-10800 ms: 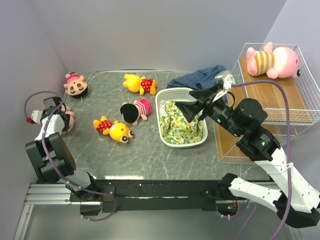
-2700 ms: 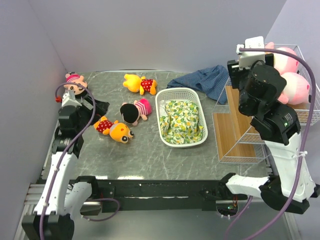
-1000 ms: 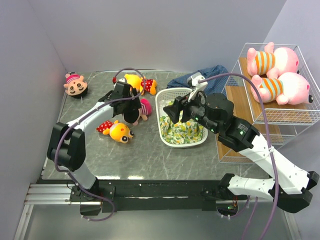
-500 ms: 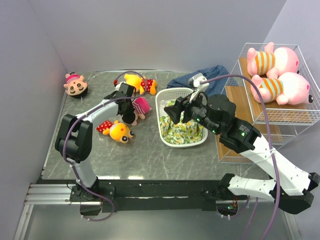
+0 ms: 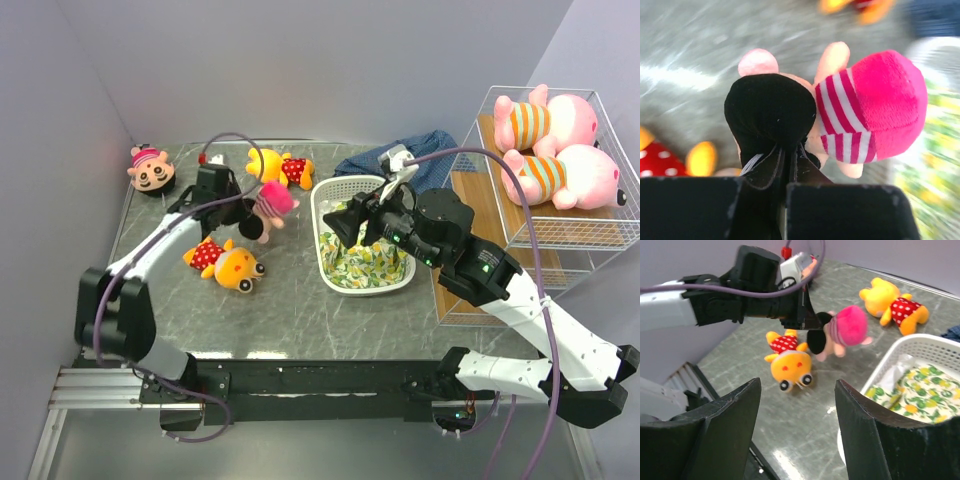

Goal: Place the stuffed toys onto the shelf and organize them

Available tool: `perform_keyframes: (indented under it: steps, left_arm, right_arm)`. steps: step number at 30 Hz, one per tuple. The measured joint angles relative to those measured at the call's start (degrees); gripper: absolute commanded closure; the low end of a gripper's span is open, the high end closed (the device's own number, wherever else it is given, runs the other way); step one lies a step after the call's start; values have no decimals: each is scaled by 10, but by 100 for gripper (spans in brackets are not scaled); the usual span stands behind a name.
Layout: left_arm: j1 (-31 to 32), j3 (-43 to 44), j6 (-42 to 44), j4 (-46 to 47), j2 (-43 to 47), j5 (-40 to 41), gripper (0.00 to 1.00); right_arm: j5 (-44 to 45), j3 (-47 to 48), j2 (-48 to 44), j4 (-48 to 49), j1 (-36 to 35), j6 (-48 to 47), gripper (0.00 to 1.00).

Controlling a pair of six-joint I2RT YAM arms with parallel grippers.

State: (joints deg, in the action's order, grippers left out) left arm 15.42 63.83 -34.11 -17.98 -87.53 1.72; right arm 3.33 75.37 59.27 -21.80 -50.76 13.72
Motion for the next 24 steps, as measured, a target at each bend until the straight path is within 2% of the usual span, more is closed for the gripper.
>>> perform_keyframes:
  steps: [5,12,19,24]
  left_arm:
    - [2,-9,6,47,116,-96,99]
    - [2,-78,1,141,255,-218,99]
    - [2,-169,-62,283,324,-347,99]
    - [2,-206,-115,378,343,-405,99]
  right_arm:
    - [-13,-11,-5,40,0,46,31]
    - [-10,-65,-46,122,0,127,28]
    - [-11,-77,-71,178,0,183,27]
    - [-33,-77,-57,197,0,207,27]
